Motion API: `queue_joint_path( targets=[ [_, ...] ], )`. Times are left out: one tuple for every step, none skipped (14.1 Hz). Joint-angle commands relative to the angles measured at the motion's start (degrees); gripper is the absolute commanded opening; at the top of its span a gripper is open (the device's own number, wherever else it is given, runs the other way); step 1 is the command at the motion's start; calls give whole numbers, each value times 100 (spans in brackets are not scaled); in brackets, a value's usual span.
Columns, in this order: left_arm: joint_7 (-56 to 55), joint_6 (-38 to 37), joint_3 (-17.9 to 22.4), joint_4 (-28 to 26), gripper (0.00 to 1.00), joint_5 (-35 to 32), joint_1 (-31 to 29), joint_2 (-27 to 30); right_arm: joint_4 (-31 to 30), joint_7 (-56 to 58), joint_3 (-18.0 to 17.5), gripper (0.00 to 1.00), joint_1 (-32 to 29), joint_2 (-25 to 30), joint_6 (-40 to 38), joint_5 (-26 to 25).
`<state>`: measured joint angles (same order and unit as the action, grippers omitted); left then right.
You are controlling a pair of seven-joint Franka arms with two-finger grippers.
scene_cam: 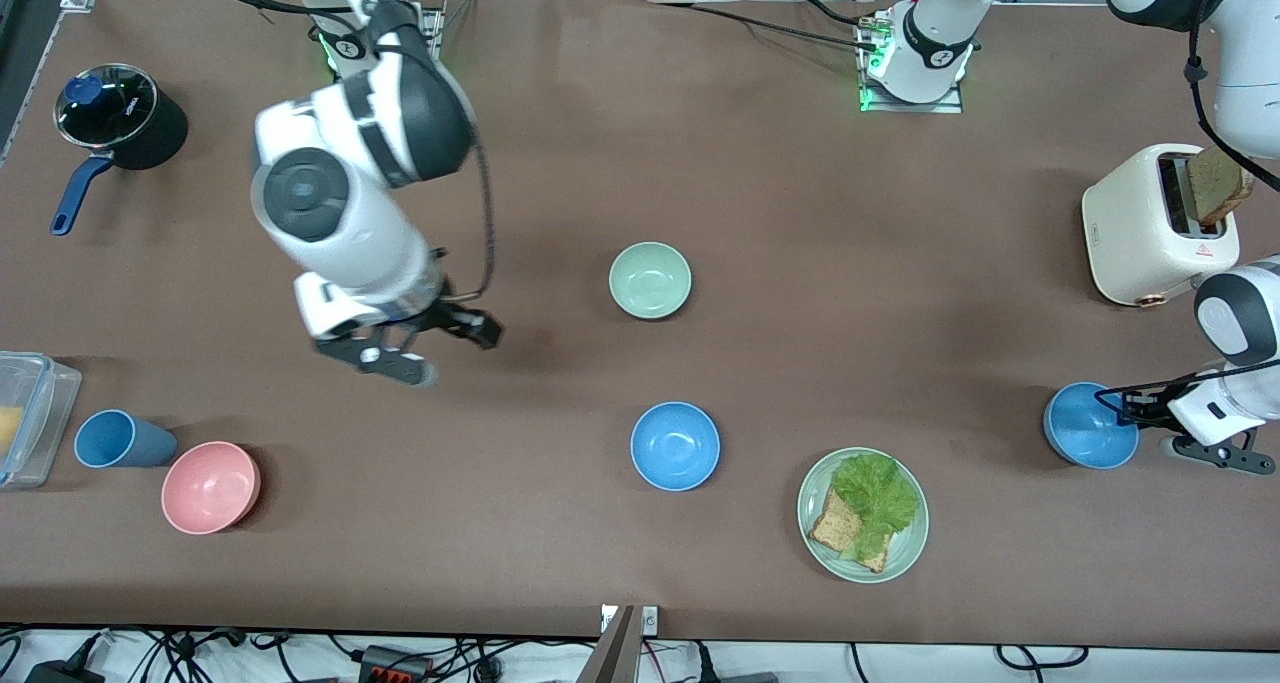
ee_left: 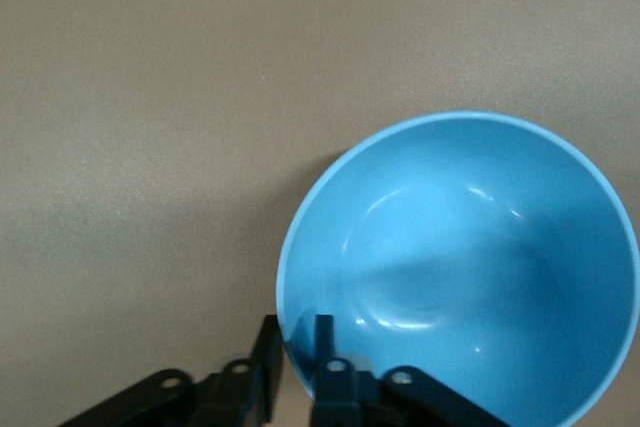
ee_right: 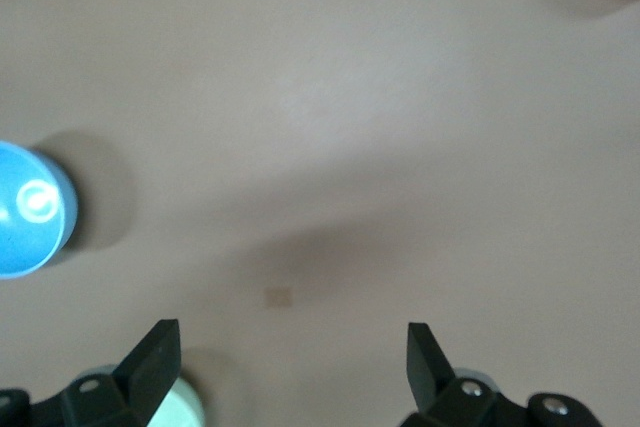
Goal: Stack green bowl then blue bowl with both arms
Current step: 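Retract the right arm while the left gripper lifts the blue bowl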
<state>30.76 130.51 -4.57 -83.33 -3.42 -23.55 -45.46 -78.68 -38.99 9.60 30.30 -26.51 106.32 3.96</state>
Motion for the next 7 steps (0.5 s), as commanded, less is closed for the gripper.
queue_joint_path(
  targets=[
    [132, -17, -44, 168, 1, 149, -36, -95, -121, 731, 314, 100, -85, 391, -51, -71],
    [132, -34, -44, 177, 0, 175, -36, -78, -139, 1161, 358, 100, -190, 496, -76, -62],
    [123, -61, -44, 177, 0, 175, -36, -51, -130, 1426, 333, 100, -487, 541, -120, -53],
    [114, -87, -53, 177, 0, 167, -36, -25, -130, 1690, 193, 100, -969, 620, -208, -18],
    [123, -183, -53, 168, 0, 167, -53, 36, -130, 2041, -78, 100, -1348, 742, -235, -27],
    [123, -410, -62, 177, 0, 167, -45, 115, -147, 2375, -272, 100, -1743, 848, -244, -27],
    [123, -656, -71, 177, 0, 149, -36, 220, -182, 2587, -361, 100, -2008, 962, -279, -35]
  ],
)
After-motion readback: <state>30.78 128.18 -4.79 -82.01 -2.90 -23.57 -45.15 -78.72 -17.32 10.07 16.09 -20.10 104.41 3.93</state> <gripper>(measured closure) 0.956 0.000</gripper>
